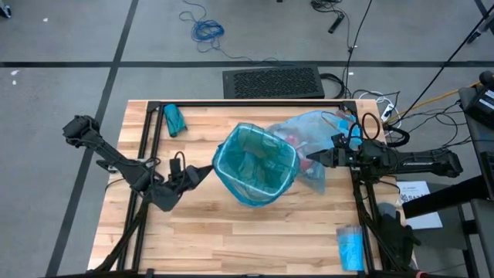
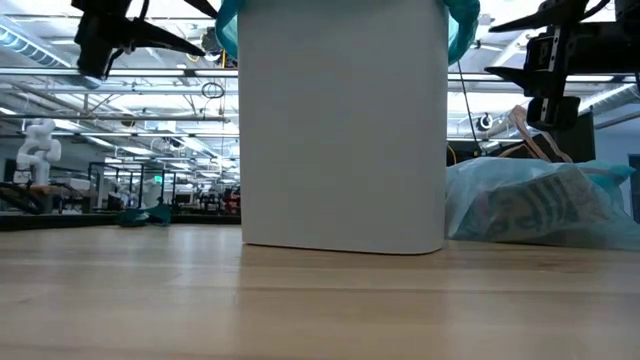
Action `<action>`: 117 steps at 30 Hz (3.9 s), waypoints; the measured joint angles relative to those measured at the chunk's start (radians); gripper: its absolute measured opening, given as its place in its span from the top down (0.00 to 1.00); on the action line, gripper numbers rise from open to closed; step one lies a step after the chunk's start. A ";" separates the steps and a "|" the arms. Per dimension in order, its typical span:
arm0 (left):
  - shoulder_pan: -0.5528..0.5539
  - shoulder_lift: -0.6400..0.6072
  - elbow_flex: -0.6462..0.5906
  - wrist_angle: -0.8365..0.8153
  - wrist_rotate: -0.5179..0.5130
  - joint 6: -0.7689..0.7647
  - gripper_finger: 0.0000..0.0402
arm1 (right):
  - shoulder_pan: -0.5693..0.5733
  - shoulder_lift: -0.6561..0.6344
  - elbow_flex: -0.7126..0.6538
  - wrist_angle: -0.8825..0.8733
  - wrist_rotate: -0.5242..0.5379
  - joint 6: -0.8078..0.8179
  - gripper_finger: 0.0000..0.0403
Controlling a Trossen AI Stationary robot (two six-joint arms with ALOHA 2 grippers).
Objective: Place trash/remove bag and relplace
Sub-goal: Insert the blue trash bag into the white trash bin
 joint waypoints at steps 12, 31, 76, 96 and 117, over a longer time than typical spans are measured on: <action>-0.001 0.000 0.000 0.079 -0.010 0.089 0.50 | 0.000 0.000 0.000 0.002 0.010 0.002 0.51; 0.034 0.003 0.000 0.077 -0.013 0.114 0.99 | 0.001 0.032 0.000 0.003 0.005 0.014 0.51; 0.094 0.003 0.001 0.029 0.094 0.156 1.00 | -0.005 0.473 0.000 0.497 -0.098 0.033 0.98; 0.144 0.054 0.001 -0.088 0.244 0.099 1.00 | -0.006 0.473 0.000 0.310 -0.094 0.013 1.00; 0.149 0.172 0.001 0.013 0.284 0.075 1.00 | -0.006 0.473 0.000 0.184 -0.088 -0.002 1.00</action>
